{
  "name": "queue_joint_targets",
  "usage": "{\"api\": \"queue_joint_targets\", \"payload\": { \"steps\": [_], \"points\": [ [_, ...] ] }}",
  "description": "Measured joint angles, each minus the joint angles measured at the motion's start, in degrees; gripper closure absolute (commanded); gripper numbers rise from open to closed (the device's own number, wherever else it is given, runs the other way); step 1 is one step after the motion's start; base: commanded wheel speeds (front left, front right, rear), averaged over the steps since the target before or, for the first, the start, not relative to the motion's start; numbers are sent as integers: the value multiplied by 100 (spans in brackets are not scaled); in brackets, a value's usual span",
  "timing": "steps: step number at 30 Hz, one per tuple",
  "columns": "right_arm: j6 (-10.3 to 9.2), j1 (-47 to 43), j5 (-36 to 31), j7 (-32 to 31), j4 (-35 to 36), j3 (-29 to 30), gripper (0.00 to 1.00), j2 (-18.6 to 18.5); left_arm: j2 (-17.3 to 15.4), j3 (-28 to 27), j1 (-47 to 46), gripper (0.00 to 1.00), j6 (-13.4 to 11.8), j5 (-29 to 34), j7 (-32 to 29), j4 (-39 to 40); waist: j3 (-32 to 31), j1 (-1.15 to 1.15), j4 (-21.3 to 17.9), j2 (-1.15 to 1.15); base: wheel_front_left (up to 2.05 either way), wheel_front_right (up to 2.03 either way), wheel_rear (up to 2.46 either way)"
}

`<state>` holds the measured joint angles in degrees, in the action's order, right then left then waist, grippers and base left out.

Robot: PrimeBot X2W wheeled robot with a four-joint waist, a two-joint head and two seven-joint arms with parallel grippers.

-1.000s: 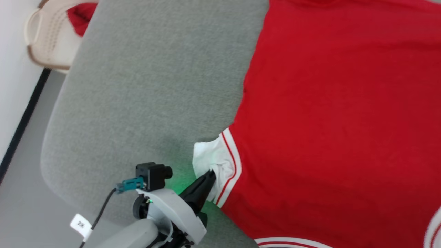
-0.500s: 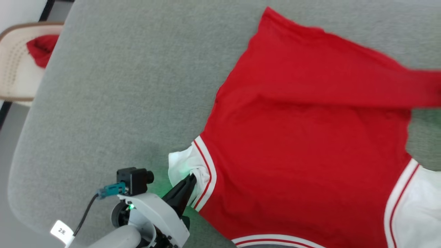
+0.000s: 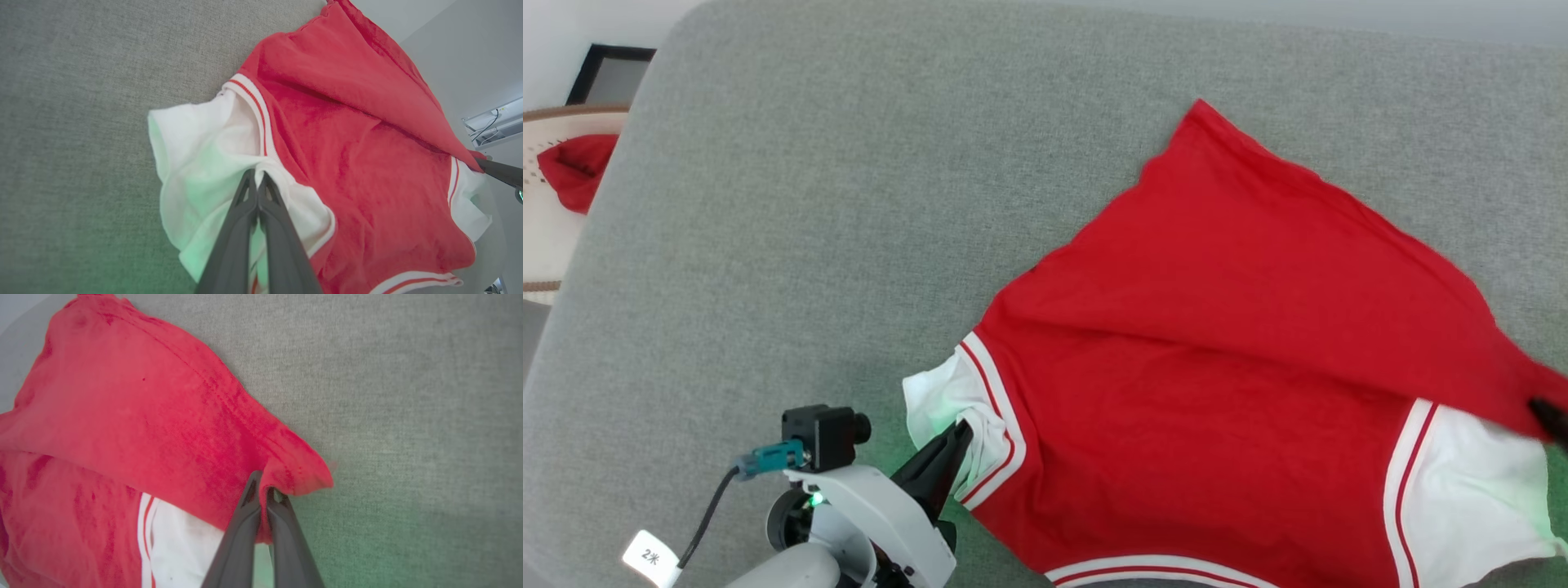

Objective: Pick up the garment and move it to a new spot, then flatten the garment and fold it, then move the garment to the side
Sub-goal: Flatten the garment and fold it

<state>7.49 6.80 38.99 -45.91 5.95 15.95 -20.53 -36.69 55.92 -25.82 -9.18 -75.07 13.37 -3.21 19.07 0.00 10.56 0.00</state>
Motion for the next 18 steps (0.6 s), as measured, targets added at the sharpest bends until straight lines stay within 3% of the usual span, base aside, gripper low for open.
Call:
{"api": "queue_joint_targets", "payload": {
  "steps": [8,9,10,11,12,13,18],
  "points": [
    [0,-591,-43,144,175,36,100,328,-20,-1,35,100,-40,-9,-5,3,-77,0,-23,0,0,0,0],
    [0,-620,-64,197,192,-1,82,327,-25,-2,42,100,-41,-9,-5,-1,-85,0,-27,0,0,0,0],
    [0,-625,-69,274,202,-30,56,326,-27,-1,45,100,-41,-9,-5,-8,-93,0,-30,0,0,0,0],
    [0,-625,-78,347,207,-54,43,319,-27,-2,47,100,-41,-9,-5,-13,-105,0,-29,0,0,0,0],
    [0,-631,-78,399,214,-100,16,293,-27,-1,49,100,-40,-9,-4,-18,-119,0,-28,0,0,0,0],
    [0,-637,-73,456,225,-145,0,281,-26,-1,52,100,-40,-9,-4,-22,-133,0,-25,0,0,0,0],
    [0,-754,-22,667,268,-188,0,302,-24,-4,78,100,-36,-10,3,-47,-198,0,-9,0,0,0,0]
  ]
}}
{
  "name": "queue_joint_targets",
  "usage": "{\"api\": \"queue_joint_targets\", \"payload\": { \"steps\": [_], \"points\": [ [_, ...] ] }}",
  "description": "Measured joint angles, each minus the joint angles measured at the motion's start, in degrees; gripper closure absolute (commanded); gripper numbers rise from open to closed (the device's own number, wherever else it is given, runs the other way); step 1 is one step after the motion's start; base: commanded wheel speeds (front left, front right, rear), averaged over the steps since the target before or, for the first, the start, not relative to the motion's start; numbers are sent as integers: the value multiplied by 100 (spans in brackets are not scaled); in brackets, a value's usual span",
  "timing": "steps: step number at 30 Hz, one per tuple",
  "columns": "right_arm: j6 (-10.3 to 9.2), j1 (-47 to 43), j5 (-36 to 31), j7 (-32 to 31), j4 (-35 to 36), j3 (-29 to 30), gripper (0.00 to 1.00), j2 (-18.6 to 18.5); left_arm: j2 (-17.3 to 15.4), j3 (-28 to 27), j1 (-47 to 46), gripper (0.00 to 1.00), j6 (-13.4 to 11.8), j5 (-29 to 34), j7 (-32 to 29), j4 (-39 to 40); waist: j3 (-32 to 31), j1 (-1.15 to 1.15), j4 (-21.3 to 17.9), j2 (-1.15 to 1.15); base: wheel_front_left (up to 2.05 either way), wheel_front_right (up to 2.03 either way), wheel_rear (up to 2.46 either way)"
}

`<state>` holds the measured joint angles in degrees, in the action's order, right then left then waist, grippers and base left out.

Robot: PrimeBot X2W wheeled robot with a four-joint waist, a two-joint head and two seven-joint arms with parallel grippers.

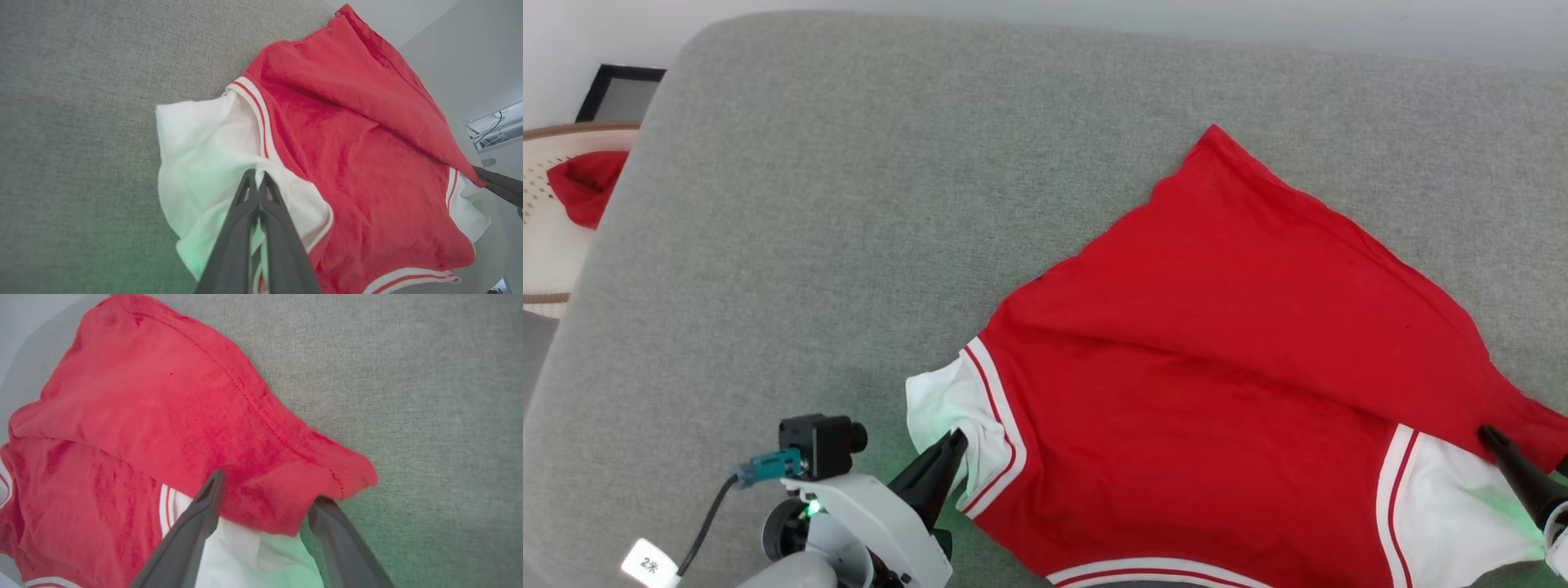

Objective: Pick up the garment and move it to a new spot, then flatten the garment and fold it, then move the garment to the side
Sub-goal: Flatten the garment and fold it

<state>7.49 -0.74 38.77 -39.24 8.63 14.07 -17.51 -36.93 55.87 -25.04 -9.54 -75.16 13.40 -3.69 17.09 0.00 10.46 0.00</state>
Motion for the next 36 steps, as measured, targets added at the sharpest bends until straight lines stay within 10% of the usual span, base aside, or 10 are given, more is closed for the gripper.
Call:
{"api": "queue_joint_targets", "payload": {
  "steps": [20,36],
  "points": [
    [0,734,149,134,848,-431,0,-177,129,73,59,100,13,59,1,-41,-80,0,238,0,0,0,0],
    [0,3669,-213,-233,-1438,-1947,0,-1016,811,334,-429,100,364,282,-127,-426,195,0,857,0,0,0,0]
  ]
}}
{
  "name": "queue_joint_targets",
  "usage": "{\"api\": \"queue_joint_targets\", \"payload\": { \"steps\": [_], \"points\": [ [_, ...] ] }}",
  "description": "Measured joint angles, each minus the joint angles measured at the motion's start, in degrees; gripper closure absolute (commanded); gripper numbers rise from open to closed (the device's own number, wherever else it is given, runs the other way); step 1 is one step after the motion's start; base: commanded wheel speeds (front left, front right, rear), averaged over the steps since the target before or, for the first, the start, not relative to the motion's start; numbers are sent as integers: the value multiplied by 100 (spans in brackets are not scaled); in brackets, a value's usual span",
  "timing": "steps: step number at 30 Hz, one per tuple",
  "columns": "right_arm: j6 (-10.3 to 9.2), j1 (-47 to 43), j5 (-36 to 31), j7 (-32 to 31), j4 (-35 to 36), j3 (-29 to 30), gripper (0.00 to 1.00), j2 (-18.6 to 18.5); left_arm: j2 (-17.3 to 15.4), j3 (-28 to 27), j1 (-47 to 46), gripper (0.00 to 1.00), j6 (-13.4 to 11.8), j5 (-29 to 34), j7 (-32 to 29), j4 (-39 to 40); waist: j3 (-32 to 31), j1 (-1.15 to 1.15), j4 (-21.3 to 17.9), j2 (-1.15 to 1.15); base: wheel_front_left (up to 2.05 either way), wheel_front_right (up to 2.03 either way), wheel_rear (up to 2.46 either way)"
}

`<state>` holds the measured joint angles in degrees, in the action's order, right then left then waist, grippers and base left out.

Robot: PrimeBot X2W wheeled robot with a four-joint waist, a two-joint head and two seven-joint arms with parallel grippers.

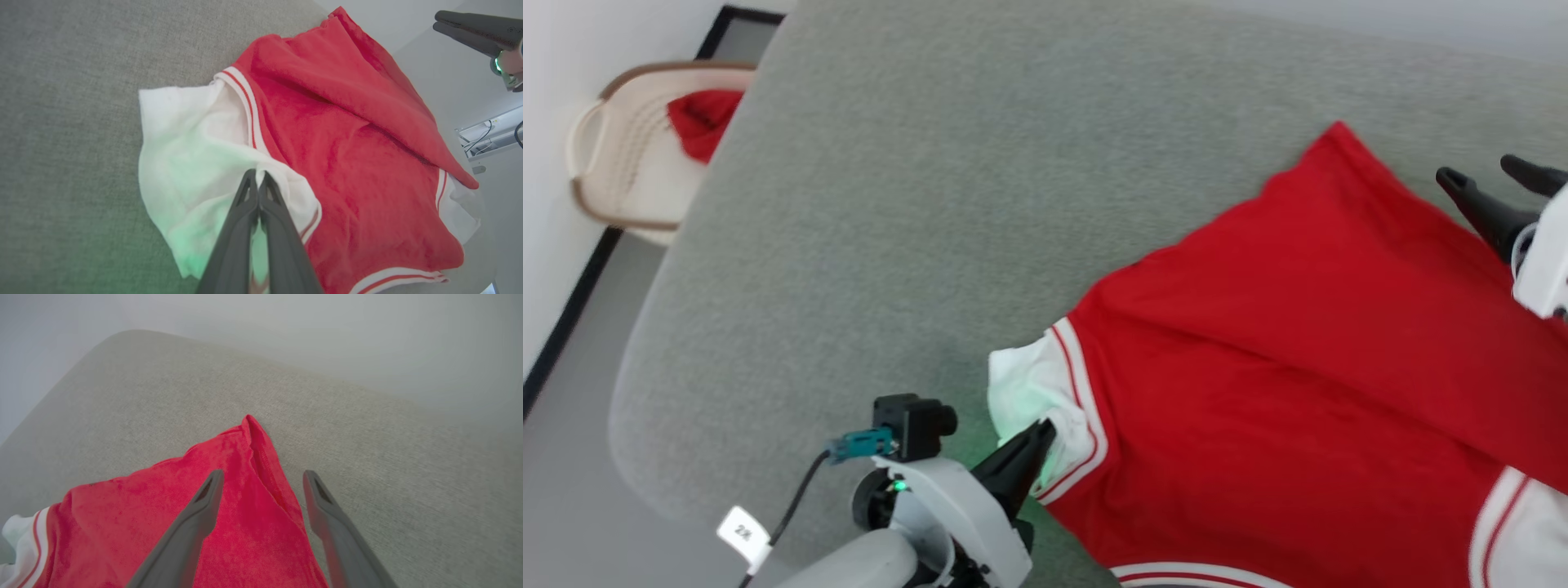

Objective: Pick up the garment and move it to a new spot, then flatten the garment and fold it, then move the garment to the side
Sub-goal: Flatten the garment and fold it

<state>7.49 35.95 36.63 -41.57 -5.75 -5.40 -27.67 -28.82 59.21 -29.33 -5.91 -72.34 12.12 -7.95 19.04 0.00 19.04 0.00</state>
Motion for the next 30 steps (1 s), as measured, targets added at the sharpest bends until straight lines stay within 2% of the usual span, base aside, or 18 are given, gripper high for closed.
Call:
{"api": "queue_joint_targets", "payload": {
  "steps": [7,18,22,23,24,25,30],
  "points": [
    [0,944,-83,-254,-1138,-670,0,-250,349,94,-170,100,245,71,-1,-261,191,0,399,0,0,0,0],
    [0,1998,-296,-542,-2640,-1624,0,-336,788,200,-380,100,559,126,2,-673,540,0,939,0,0,0,0],
    [0,2316,-353,-706,-3080,-1798,0,-335,879,202,-424,100,639,126,10,-793,631,0,1072,0,0,0,0],
    [0,2379,-354,-789,-3172,-1840,28,-335,893,203,-426,100,643,125,11,-816,644,0,1099,0,0,0,0],
    [0,2449,-354,-858,-3262,-1858,66,-334,903,204,-426,100,649,125,19,-845,654,0,1122,0,0,0,0],
    [4,2503,-353,-889,-3389,-1812,100,-321,912,202,-426,100,675,124,20,-872,660,0,1141,0,0,0,0],
    [3,2699,-364,-944,-3832,-1656,100,-204,932,192,-426,100,704,102,29,-961,651,0,1156,0,0,0,0]
  ]
}}
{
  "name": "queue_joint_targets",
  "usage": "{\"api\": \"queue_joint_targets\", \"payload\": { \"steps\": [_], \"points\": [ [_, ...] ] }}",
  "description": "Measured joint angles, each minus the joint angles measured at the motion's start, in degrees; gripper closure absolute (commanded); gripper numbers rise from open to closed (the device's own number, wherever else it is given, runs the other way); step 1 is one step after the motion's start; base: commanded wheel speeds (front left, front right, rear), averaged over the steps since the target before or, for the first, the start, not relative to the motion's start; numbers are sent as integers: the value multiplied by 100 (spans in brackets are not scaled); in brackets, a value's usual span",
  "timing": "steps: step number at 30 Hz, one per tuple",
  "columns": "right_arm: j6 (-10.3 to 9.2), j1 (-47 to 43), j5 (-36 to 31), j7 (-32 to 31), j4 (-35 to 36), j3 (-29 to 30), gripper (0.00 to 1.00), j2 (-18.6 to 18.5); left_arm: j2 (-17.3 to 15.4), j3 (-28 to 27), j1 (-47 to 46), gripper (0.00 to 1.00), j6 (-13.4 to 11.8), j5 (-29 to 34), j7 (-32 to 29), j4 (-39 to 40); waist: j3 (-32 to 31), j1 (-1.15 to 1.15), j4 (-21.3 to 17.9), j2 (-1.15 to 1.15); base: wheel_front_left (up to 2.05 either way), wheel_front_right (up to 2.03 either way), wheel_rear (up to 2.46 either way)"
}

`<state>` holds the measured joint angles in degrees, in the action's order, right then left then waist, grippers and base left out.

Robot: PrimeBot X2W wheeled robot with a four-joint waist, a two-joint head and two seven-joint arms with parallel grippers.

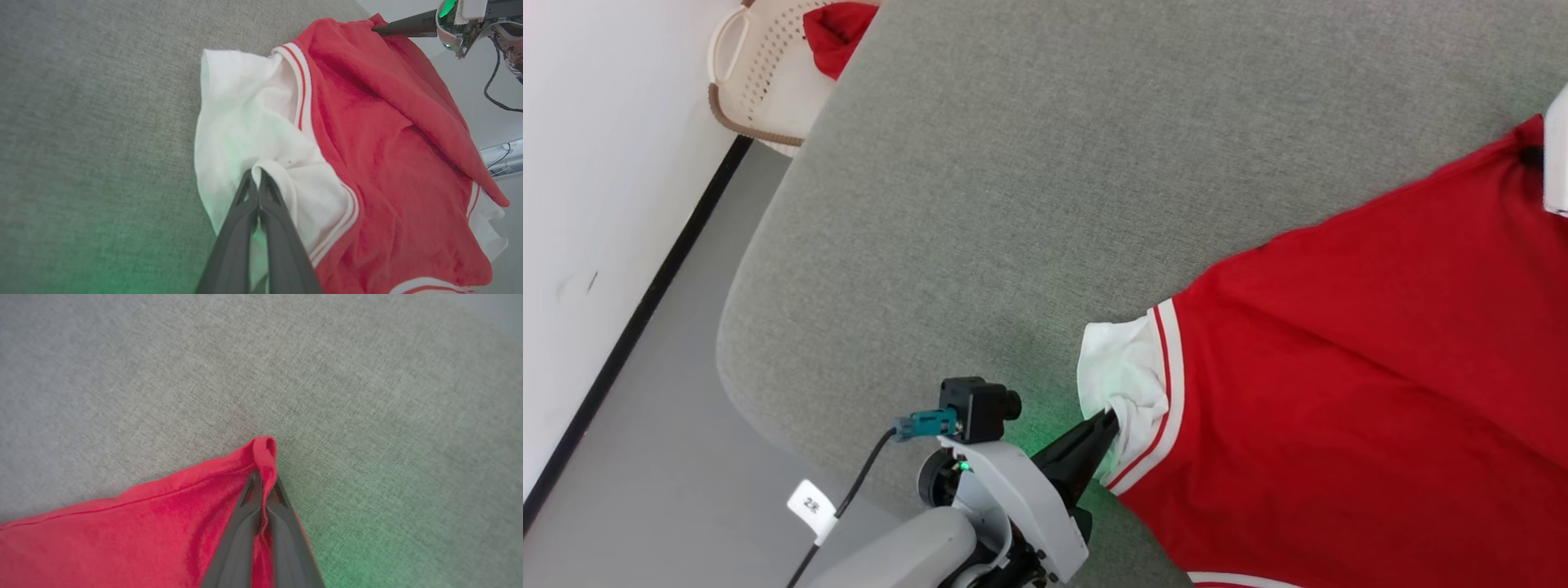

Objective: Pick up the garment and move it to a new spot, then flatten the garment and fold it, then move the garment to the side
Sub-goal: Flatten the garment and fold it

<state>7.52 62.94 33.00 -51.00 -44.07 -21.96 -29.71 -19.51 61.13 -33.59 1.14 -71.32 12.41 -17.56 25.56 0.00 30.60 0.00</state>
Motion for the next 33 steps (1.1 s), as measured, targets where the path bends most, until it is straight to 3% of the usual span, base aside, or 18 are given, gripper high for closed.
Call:
{"api": "queue_joint_targets", "payload": {
  "steps": [12,17,25,33],
  "points": [
    [0,142,175,375,9,-181,100,168,-315,-97,-107,100,-68,-4,-87,60,-107,0,-302,0,0,0,0],
    [0,222,524,719,287,-221,100,207,-772,-215,-336,100,-213,25,-347,364,-237,0,-510,0,0,0,0],
    [0,218,904,1182,699,-201,100,205,-1764,-472,-1059,100,-519,108,-1085,944,-556,0,-904,0,0,0,0],
    [0,418,916,1737,971,88,100,252,-2427,-825,-2253,100,-435,22,-2116,1029,-933,0,-1321,0,0,0,0]
  ]
}}
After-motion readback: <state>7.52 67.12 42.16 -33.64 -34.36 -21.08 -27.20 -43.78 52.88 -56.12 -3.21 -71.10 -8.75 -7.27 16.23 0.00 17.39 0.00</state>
